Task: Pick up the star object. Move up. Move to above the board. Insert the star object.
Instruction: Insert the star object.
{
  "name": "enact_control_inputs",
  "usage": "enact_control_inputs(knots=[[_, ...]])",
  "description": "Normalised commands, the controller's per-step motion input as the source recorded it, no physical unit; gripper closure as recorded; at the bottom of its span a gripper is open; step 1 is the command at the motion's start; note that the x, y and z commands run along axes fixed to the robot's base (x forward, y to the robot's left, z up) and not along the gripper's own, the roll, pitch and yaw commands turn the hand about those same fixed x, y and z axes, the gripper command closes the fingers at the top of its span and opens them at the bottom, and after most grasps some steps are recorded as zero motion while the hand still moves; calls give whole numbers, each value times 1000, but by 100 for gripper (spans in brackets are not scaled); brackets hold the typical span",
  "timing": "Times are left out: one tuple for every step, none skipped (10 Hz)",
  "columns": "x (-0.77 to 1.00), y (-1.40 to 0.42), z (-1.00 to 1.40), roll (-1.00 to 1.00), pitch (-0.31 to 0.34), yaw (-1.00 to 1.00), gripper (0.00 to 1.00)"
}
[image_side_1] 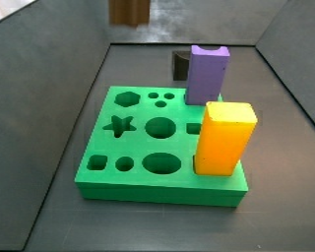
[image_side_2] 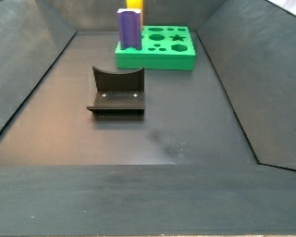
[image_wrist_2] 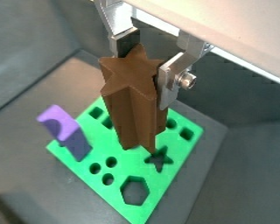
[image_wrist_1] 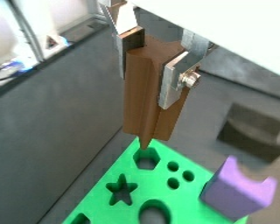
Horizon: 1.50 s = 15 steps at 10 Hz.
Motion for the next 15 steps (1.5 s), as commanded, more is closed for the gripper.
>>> enact_control_inputs(knots=[[-326,-94,-711,0,-163,-657,100],[-234,-263,-711,0,-170,-594,100],[29,-140,-557,-30,-160,-431,100],[0,-223,-623,0,-147,-491,100],[-3,-114,-443,-30,-173,-469,100],[0,0,-66,0,0,-94,100],[-274,-129,-571,0,-177,-237,100],[-306,-266,-740,103,-190,-289,100],[-294,-334,-711,120,-247,-317,100],[-223,-171,-634,33,-310,-297,100],[-157,-71,-591,67,-301,-311,100],[-29,0,-571,163,-260,-323,100],[11,0,-509,229,-234,-466,100],[63,-20,-506,239,-221,-554,100],[0,9,-163,17,-71,-269,100]])
